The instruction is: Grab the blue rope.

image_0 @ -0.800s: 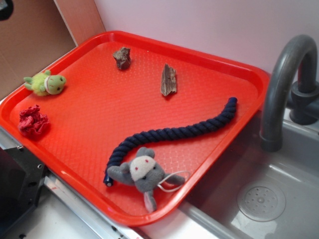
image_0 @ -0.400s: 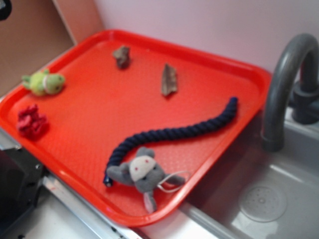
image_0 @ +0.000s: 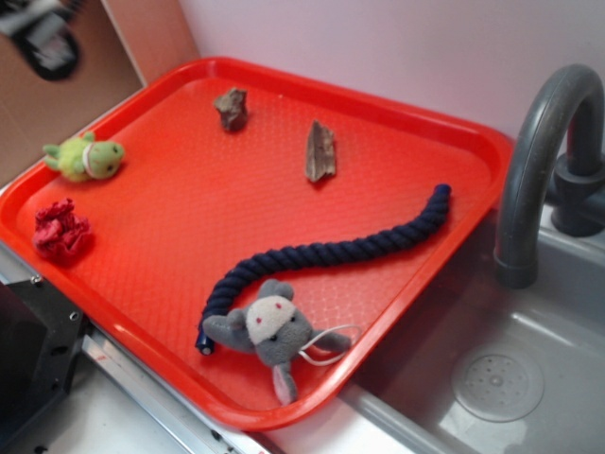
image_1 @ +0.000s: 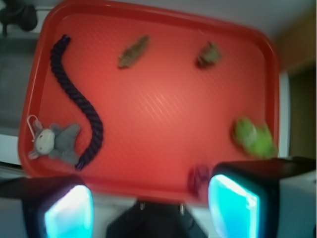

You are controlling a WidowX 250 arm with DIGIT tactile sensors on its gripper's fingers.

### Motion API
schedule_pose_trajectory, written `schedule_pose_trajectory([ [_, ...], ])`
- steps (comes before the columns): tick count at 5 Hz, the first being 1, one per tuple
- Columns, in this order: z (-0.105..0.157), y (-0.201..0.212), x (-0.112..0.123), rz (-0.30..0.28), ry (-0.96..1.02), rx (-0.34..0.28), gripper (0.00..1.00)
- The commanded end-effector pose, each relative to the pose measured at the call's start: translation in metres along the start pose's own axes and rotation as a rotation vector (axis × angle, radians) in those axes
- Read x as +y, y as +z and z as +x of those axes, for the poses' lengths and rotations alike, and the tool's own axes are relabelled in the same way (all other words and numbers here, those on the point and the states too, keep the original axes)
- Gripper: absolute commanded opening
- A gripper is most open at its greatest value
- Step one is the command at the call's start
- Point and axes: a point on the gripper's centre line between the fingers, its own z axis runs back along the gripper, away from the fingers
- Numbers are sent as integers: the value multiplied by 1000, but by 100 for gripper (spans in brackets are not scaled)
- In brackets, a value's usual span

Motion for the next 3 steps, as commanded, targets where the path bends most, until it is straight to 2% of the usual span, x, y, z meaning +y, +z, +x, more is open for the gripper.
schedule_pose_trajectory([
  [1,45,-37,-48,-5,-67,-47,100],
  [2,60,-59,-62,-81,-55,-9,100],
  [3,74,-85,-75,-75,-53,33,100],
])
